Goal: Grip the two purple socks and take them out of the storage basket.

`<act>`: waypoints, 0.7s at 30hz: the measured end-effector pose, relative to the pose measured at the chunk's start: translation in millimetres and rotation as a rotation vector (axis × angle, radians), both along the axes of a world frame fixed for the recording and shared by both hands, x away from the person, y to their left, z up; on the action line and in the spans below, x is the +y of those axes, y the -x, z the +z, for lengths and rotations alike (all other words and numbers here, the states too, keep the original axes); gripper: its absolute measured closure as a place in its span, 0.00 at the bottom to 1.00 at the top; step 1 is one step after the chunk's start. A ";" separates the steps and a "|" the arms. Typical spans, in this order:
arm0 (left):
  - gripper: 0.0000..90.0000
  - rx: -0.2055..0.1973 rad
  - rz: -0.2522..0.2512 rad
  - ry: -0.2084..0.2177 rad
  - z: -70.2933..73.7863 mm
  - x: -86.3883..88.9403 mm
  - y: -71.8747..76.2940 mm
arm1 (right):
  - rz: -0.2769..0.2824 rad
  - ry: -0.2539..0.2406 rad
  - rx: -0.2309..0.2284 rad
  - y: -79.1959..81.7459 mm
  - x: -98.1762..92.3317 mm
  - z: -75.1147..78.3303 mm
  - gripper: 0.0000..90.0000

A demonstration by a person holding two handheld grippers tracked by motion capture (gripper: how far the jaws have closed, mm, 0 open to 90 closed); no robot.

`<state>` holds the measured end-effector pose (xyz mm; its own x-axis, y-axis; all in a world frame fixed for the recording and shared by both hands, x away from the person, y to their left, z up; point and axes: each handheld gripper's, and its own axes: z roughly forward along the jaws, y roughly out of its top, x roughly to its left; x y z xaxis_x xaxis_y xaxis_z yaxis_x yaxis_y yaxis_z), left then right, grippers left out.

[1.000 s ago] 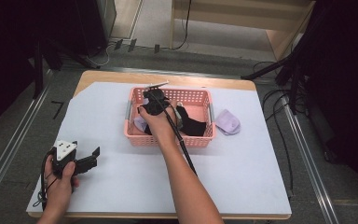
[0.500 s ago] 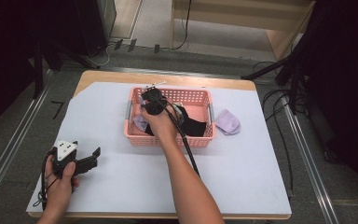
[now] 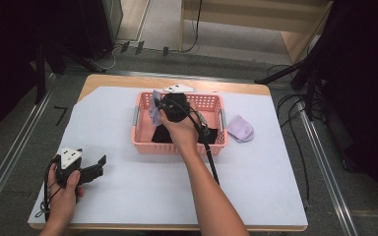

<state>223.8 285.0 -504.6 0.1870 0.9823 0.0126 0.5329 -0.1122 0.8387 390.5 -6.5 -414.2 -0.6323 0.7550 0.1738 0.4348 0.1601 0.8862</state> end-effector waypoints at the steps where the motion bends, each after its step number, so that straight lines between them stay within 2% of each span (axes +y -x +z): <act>1: 0.17 0.000 0.001 -0.001 0.0 -0.1 -0.1 | 0.007 -0.019 -0.004 2.4 -2.9 2.9 0.95; 3: 0.17 0.001 0.001 0.000 0.1 -0.4 0.1 | 0.007 -0.048 -0.021 7.0 -10.4 9.2 0.95; 5: 0.17 0.001 0.001 0.001 0.1 -0.3 0.2 | -0.010 -0.053 -0.021 9.0 -18.0 12.2 0.95; 7: 0.17 0.001 0.001 -0.001 0.0 -0.3 0.0 | -0.067 -0.012 0.016 7.6 -27.7 10.5 0.95; 11: 0.17 0.004 0.001 -0.003 0.0 -1.1 -0.2 | -0.182 0.099 0.089 -4.1 -46.9 -6.7 0.92; 14: 0.17 0.008 0.002 -0.007 -0.1 -1.4 -0.4 | -0.193 0.143 0.164 -13.2 -51.6 -19.9 0.78; 17: 0.17 0.004 0.001 -0.012 -0.5 -1.5 -0.7 | -0.164 0.203 0.214 -17.6 -46.5 -26.9 0.66; 18: 0.17 0.005 0.002 -0.014 -0.4 -1.6 -0.6 | -0.163 0.201 0.215 -18.2 -45.1 -26.8 0.62; 20: 0.17 0.004 0.003 -0.011 -0.4 -1.6 -0.5 | -0.141 0.168 0.276 -22.2 -42.6 -28.1 0.51; 21: 0.17 0.004 0.001 -0.009 -0.3 -1.5 -0.4 | -0.138 0.180 0.301 -24.5 -41.3 -29.4 0.45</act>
<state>224.2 283.5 -504.9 0.1858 0.9824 0.0211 0.5365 -0.1195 0.8354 415.0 -47.8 -443.6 -0.4633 0.8648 0.1936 0.6998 0.2230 0.6786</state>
